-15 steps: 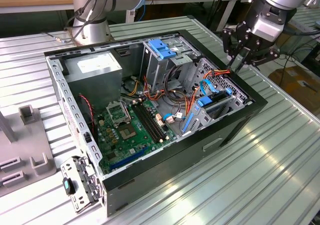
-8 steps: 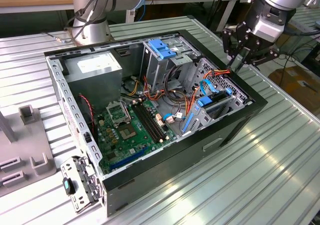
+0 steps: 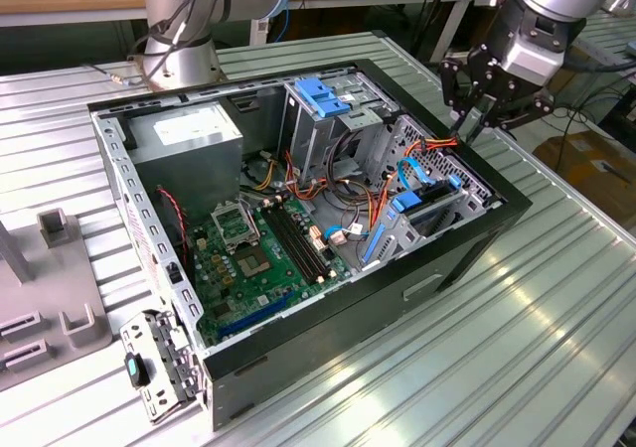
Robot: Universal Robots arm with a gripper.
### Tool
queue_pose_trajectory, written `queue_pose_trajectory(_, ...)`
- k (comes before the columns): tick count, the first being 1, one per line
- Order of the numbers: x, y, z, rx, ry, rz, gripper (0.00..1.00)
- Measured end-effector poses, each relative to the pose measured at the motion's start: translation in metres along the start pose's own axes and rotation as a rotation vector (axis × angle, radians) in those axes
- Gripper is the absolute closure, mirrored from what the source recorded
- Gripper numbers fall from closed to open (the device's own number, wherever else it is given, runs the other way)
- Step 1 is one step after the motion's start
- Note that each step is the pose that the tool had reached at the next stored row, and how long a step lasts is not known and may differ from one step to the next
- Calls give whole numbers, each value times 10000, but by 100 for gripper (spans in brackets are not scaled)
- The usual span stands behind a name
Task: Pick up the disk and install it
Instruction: 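Insert the second disk wire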
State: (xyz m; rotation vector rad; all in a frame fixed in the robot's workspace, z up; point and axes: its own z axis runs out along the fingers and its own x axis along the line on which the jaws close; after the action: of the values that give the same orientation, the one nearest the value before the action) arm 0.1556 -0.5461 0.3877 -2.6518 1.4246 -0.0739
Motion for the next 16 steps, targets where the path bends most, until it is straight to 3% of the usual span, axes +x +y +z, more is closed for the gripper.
queue_pose_trajectory(16, 22, -31, 37, -1, 0, -5, 70)
